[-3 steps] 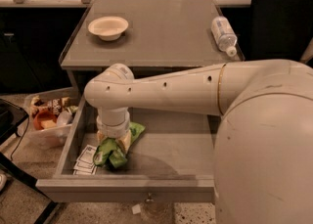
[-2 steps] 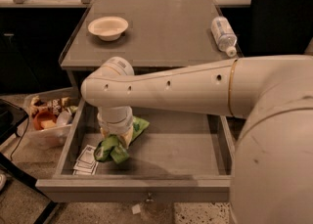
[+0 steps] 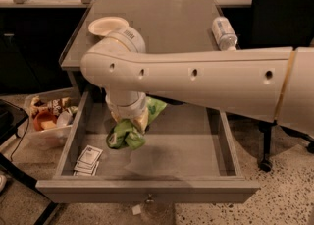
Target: Pick green rice chip bag from top drawer and place on counter
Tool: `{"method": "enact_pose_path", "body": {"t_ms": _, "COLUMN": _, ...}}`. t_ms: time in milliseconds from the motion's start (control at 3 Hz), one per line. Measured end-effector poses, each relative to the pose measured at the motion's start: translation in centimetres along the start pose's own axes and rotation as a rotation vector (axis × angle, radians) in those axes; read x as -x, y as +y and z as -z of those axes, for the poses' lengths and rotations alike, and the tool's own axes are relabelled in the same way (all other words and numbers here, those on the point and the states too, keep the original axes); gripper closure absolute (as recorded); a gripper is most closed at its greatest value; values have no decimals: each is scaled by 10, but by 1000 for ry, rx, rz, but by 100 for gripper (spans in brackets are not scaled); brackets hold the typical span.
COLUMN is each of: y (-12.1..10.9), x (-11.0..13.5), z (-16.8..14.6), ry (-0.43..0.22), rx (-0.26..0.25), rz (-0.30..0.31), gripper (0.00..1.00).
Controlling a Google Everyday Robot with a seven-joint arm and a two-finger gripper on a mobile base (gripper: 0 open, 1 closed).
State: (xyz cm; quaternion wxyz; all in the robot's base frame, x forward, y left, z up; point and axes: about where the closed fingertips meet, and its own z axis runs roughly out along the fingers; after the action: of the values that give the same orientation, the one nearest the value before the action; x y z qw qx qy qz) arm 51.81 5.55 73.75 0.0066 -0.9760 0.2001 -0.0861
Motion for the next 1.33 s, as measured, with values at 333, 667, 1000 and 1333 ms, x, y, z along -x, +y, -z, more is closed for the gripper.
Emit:
{"method": "enact_pose_path", "body": {"t_ms": 333, "y": 10, "x": -29, "z": 40, "ry": 50, "rx": 15, "rz": 10, "gripper": 100}}
{"method": "enact_pose_path", "body": {"t_ms": 667, "y": 8, "x": -72, "z": 78, "ry": 85, "rx": 21, "rz": 24, "gripper": 100}}
{"method": "enact_pose_path", "body": {"t_ms": 1000, "y": -1, "x": -117, "z": 124, "ry": 129, "rx": 3, "rz": 32, "gripper": 100}}
{"method": "enact_pose_path", "body": {"t_ms": 1333, "y": -13, "x": -156, "z": 163, "ry": 161, "rx": -41, "rz": 18, "gripper": 100}}
